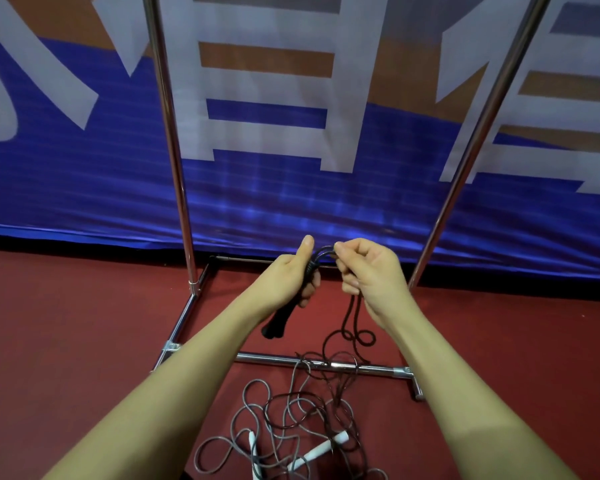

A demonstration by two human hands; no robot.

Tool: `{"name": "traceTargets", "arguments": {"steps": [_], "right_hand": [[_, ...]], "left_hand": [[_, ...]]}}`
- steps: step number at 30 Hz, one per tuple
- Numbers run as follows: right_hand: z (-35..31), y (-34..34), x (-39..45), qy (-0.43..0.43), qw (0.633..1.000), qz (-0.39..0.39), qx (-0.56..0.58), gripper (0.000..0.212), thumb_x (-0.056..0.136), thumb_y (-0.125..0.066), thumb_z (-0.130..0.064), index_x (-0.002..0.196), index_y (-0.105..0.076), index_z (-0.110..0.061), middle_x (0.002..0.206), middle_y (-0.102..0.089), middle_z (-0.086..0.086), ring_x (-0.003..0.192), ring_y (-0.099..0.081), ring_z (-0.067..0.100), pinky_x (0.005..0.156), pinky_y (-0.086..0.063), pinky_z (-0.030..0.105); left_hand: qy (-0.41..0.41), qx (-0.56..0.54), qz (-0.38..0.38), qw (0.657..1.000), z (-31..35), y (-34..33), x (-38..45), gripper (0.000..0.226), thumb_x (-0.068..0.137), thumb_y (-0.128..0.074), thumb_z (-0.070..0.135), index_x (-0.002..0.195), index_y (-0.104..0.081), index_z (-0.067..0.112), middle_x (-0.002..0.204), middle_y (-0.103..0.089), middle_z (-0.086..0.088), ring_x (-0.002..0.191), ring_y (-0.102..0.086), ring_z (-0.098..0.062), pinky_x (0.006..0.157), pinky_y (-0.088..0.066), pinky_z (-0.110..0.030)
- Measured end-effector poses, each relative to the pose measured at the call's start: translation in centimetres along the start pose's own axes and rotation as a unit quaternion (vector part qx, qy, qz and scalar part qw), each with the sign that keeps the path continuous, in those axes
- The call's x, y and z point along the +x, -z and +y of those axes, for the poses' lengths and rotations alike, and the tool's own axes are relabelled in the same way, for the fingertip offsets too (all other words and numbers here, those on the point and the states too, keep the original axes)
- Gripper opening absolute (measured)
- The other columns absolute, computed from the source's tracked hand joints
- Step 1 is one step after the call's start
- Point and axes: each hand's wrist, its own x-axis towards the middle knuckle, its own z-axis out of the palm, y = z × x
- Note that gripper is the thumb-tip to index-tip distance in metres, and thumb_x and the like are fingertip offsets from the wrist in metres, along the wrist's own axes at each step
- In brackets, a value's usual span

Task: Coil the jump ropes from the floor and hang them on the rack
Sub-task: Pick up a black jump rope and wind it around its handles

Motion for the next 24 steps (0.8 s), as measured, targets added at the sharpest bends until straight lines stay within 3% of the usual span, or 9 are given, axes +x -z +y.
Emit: {"name": "traceTargets", "arguments": {"steps": [4, 10, 13, 16, 18, 21, 24], "right_hand": [[0.0, 0.1, -0.1, 0.030, 0.999, 0.010, -0.001, 0.021, 0.094, -0.053, -0.005, 0.073, -0.053, -0.008, 0.054, -0.052, -0.003, 0.039, -0.031, 0.006, 0.040, -0.027, 0.017], [-0.7, 0.3, -0.2, 0.002, 0.996, -0.057, -0.070, 0.012, 0.091, -0.058, -0.009, 0.079, -0.060, -0.009, 0.055, -0.043, -0.001, 0.041, -0.029, 0.008, 0.044, -0.025, 0.022], [-1.0, 0.6, -0.3, 0.022, 0.988, -0.068, -0.136, 0.013, 0.089, -0.060, -0.004, 0.077, -0.064, -0.008, 0.055, -0.053, -0.002, 0.043, -0.042, 0.009, 0.049, -0.039, 0.021], [-1.1, 0.5, -0.5, 0.013, 0.990, -0.072, -0.124, 0.006, 0.088, -0.060, -0.002, 0.084, -0.064, -0.005, 0.054, -0.053, -0.001, 0.042, -0.041, 0.007, 0.047, -0.038, 0.019], [-0.9, 0.3, -0.6, -0.003, 0.992, -0.063, -0.108, 0.009, 0.089, -0.060, -0.002, 0.081, -0.063, -0.006, 0.048, -0.042, -0.006, 0.040, -0.032, 0.005, 0.043, -0.028, 0.019], [-0.9, 0.2, -0.6, -0.003, 0.991, -0.046, -0.123, 0.014, 0.091, -0.058, -0.004, 0.078, -0.063, -0.006, 0.044, -0.036, -0.011, 0.040, -0.026, 0.003, 0.041, -0.022, 0.016], [-1.4, 0.4, -0.6, 0.003, 0.993, -0.047, -0.111, 0.017, 0.092, -0.056, -0.007, 0.078, -0.064, -0.004, 0.045, -0.035, -0.010, 0.042, -0.024, 0.004, 0.042, -0.020, 0.016]], "left_hand": [[0.022, -0.052, 0.049, 0.997, 0.6, -0.6, -0.2, 0.069, 0.097, -0.017, 0.059, 0.058, -0.046, 0.011, 0.041, -0.039, 0.002, 0.039, -0.037, -0.015, 0.050, -0.035, -0.026], [-0.026, 0.066, 0.089, 0.994, 0.8, -0.1, -0.9, 0.060, 0.098, -0.019, 0.056, 0.052, -0.030, 0.018, 0.042, -0.034, 0.008, 0.043, -0.030, -0.013, 0.050, -0.027, -0.028], [-0.035, 0.127, 0.088, 0.987, 0.9, 0.2, -1.1, 0.061, 0.099, -0.022, 0.052, 0.054, -0.033, 0.014, 0.047, -0.037, 0.004, 0.050, -0.036, -0.018, 0.055, -0.031, -0.032], [-0.041, 0.154, 0.081, 0.984, 1.1, 0.4, -1.3, 0.052, 0.104, -0.028, 0.034, 0.084, -0.054, -0.006, 0.060, -0.045, -0.014, 0.067, -0.047, -0.033, 0.066, -0.036, -0.039], [-0.040, 0.129, 0.095, 0.986, 1.3, 0.3, -1.3, 0.040, 0.104, -0.030, 0.026, 0.102, -0.050, -0.009, 0.081, -0.052, -0.026, 0.085, -0.052, -0.044, 0.074, -0.040, -0.045], [-0.078, 0.167, 0.091, 0.979, 1.6, 0.2, -1.6, 0.040, 0.104, -0.029, 0.027, 0.093, -0.047, -0.007, 0.076, -0.049, -0.023, 0.090, -0.052, -0.046, 0.075, -0.039, -0.045], [-0.082, 0.218, 0.093, 0.968, 2.3, 0.2, -2.0, 0.050, 0.104, -0.024, 0.036, 0.066, -0.035, 0.006, 0.056, -0.036, -0.002, 0.089, -0.052, -0.043, 0.072, -0.037, -0.042]]}}
